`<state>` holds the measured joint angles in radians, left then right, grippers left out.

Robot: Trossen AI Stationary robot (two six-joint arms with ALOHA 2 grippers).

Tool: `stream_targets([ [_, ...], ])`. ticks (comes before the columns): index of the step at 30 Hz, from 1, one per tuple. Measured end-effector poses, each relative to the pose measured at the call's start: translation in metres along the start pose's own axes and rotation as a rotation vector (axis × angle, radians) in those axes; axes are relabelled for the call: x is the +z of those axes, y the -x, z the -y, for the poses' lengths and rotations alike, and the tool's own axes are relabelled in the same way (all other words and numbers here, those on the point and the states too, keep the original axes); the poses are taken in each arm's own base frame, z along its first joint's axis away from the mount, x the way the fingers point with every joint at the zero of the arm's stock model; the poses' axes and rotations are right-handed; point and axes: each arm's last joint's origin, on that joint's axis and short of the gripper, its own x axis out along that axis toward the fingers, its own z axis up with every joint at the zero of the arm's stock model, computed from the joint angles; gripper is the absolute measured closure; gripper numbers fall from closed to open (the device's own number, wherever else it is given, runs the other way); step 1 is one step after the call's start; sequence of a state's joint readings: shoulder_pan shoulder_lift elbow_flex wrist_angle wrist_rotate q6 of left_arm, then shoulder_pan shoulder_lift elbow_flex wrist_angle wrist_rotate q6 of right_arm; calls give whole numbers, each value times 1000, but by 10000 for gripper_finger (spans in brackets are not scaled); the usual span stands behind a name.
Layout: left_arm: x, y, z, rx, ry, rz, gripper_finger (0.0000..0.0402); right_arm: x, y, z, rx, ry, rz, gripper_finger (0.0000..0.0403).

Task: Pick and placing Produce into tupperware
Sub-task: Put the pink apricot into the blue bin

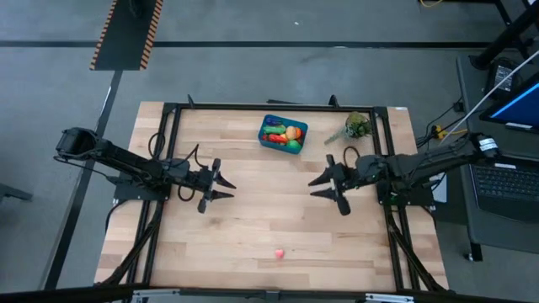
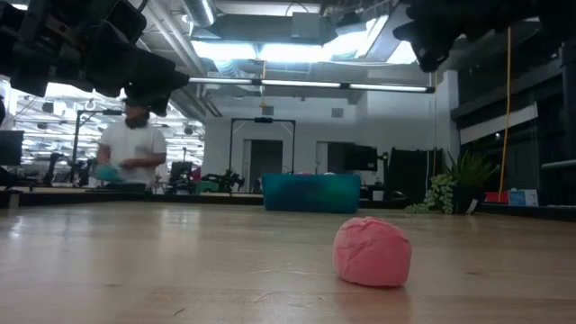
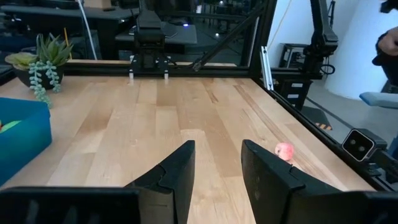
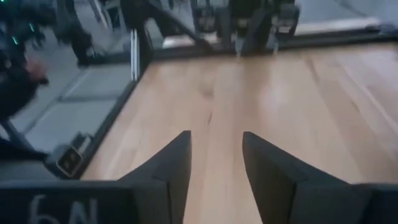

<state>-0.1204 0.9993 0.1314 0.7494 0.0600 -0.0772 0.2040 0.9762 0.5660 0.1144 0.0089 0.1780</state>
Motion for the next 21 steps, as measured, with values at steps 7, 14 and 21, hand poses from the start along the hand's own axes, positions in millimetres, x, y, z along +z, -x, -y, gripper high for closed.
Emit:
stream_targets([
  [7, 0, 0, 0, 0, 1, -3, 278, 16, -25, -30, 22, 19, -179, 298],
  [14, 0, 0, 0, 0, 17, -5, 278, 39, -48, -60, 10, 83, -299, 333],
  [21, -2, 0, 0, 1, 81, -25, 278, 46, -69, -89, -34, 148, -385, 357],
])
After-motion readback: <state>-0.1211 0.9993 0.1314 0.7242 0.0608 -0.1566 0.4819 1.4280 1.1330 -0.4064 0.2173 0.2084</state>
